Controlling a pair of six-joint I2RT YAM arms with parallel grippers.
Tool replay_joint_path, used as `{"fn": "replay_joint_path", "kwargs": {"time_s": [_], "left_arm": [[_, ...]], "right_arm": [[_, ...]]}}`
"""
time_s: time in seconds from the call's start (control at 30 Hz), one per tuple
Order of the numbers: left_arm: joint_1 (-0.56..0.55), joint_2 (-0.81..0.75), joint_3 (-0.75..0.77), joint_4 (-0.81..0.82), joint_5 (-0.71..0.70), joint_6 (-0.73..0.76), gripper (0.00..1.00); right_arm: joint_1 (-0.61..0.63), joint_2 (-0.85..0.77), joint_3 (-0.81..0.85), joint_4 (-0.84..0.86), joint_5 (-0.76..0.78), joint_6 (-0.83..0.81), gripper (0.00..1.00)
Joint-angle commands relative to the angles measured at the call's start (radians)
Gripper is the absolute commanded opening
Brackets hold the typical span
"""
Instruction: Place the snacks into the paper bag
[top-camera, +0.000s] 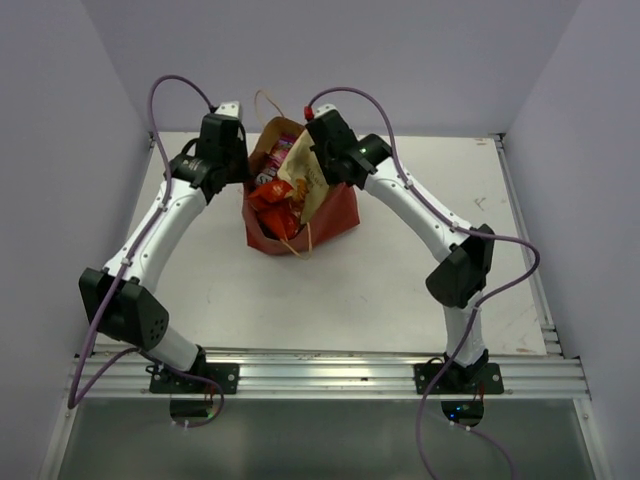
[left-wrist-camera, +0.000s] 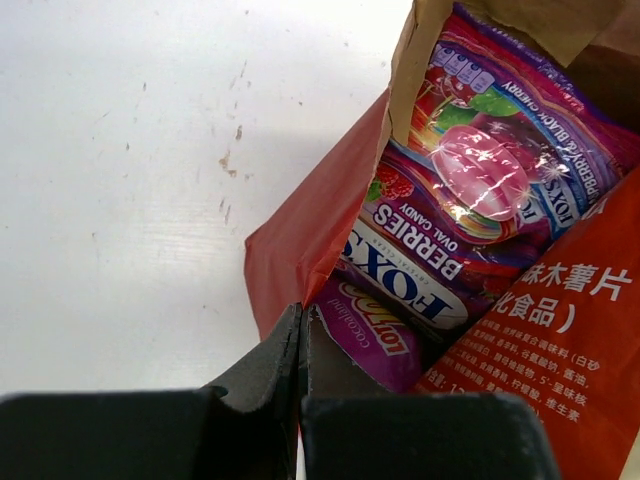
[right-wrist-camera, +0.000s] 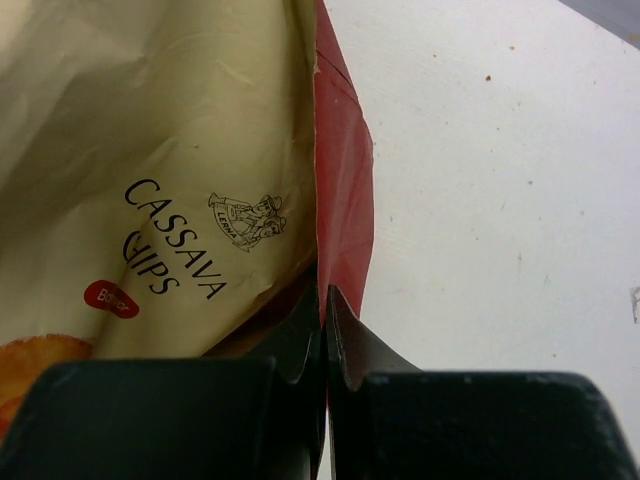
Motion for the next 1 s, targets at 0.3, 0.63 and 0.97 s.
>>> {"fn": "replay_joint_path", "kwargs": {"time_s": [0.3, 0.63, 0.97], "left_arm": [[-0.002, -0.079, 0.170, -0.285, 0.040, 0.023, 0.00], [-0.011, -0.137, 0.202, -0.347, 0.106, -0.025, 0.00], [-0.057, -0.257, -0.050, -0.307, 0.186, -0.114, 0.00]], "right_arm": [[0.037, -0.281, 0.097, -0.261, 0.031, 0.092, 0.00], [0.107, -0.437, -0.148, -0.348, 0.036, 0.230, 0.00], [0.121, -0.575, -0.510, -0.241, -0.021, 0.319, 0.00]]}}
